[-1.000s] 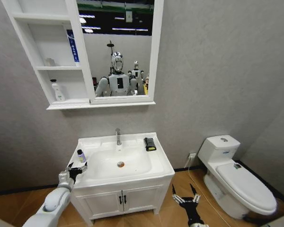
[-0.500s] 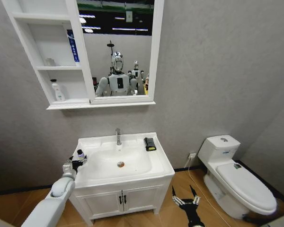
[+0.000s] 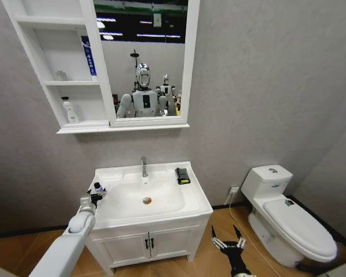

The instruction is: Move facial cleanser and shampoo from washbasin to cabinet, then wipe washbasin with towel.

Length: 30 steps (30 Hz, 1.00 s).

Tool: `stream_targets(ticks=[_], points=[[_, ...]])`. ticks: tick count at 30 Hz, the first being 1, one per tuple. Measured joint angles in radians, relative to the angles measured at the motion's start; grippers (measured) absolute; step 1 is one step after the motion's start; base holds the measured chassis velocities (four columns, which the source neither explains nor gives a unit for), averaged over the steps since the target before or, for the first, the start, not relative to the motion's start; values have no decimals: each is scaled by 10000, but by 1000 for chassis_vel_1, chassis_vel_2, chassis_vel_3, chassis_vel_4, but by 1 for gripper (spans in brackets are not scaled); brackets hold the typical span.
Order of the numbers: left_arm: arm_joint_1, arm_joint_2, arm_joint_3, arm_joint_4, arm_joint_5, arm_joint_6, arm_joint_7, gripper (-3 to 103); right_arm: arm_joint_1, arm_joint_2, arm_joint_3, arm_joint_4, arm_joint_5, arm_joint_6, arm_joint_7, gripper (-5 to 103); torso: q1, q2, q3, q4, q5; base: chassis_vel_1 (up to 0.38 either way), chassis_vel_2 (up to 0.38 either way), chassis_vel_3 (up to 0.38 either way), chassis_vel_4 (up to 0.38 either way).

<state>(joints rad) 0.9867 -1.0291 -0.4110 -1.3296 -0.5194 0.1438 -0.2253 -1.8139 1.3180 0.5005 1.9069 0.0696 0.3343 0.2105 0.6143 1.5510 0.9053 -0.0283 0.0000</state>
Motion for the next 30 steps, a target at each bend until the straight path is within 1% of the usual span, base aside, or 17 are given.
stream_targets(ticks=[1, 2, 4, 7, 9, 12, 16, 17, 18, 19, 21, 22, 26, 27, 28, 29, 30], points=[[0, 0, 0, 0, 0, 0, 0, 68, 0, 0, 0, 0, 0, 0, 0, 100, 0, 0, 0, 0, 0, 0, 0, 0, 0], [35, 3, -19, -6, -41, -10, 47, 62, 1, 13, 0, -11, -1, -2, 0, 100, 0, 0, 0, -2, 0, 0, 0, 0, 0], [78, 16, -47, -23, -63, -11, 81, 62, 0, 27, -2, -18, -6, -3, -9, 100, 0, 0, 0, -2, -2, 0, 0, 0, 0], [231, 159, -185, -139, -82, -110, 357, 45, 57, 43, -46, -51, -17, -4, -52, 100, 0, 0, 0, 2, -1, 0, 0, 0, 0], [283, 212, -211, -219, -104, -149, 457, 43, 82, 44, -64, -59, -19, -10, -54, 100, -1, 0, -1, 2, -2, 0, 0, 0, 0], [443, 367, -270, -564, -190, -219, 629, 43, 134, 52, -113, -88, -29, -21, -55, 100, -1, 0, -1, 0, -1, 0, 0, 0, 0], [585, 505, -321, -942, -216, -220, 647, 43, 140, 62, -127, -88, -34, -24, -55, 100, 0, 0, -1, 1, -2, 0, 0, 0, 0], [683, 635, -354, -1273, -226, -218, 615, 43, 136, 63, -130, -88, -36, -25, -54, 100, -1, 0, 0, 0, -3, 0, 0, 0, 0], [794, 849, -436, -1767, -179, -159, 370, 43, 132, 65, -131, -82, -47, -25, -66, 100, -1, 0, -1, -1, -3, 0, 0, 0, 0], [794, 849, -436, -1767, -179, -159, 370, 43, 132, 65, -131, -82, -47, -25, -66, 100, -1, 0, -1, -1, -3, 0, 0, 0, 0], [1022, 1448, -687, -2828, -268, 171, -136, 43, 115, 73, -94, -45, -97, -23, -131, 100, -1, 0, -1, -1, -2, 0, 0, 0, 0], [1022, 1448, -687, -2828, -268, 171, -136, 43, 115, 73, -94, -45, -97, -23, -131, 100, -1, 0, -1, -1, -2, 0, 0, 0, 0], [1306, 2853, -1159, -4907, -1223, 999, -913, 43, 94, 54, -61, 13, -129, -5, -163, 100, -2, 0, -1, 2, 1, 0, 0, 0, 0], [1306, 2853, -1159, -4907, -1223, 999, -913, 43, 94, 54, -61, 13, -129, -5, -163, 100, -2, 0, -1, 2, 1, 0, 0, 0, 0], [1301, 3229, -1298, -5519, -1735, 1351, -1207, 43, 97, 52, -67, 56, -138, -5, -163, 100, -2, 0, -1, 0, 1, 0, 0, 0, 0], [1206, 3645, -1443, -6131, -2472, 1958, -1610, 43, 100, 55, -90, 100, -182, -28, -164, 100, -2, 1, -1, 0, 0, 0, 0, 0, 0], [1206, 3645, -1443, -6131, -2472, 1958, -1610, 43, 100, 55, -90, 100, -182, -28, -164, 100, -2, 1, -1, 0, 0, 0, 0, 0, 0]])
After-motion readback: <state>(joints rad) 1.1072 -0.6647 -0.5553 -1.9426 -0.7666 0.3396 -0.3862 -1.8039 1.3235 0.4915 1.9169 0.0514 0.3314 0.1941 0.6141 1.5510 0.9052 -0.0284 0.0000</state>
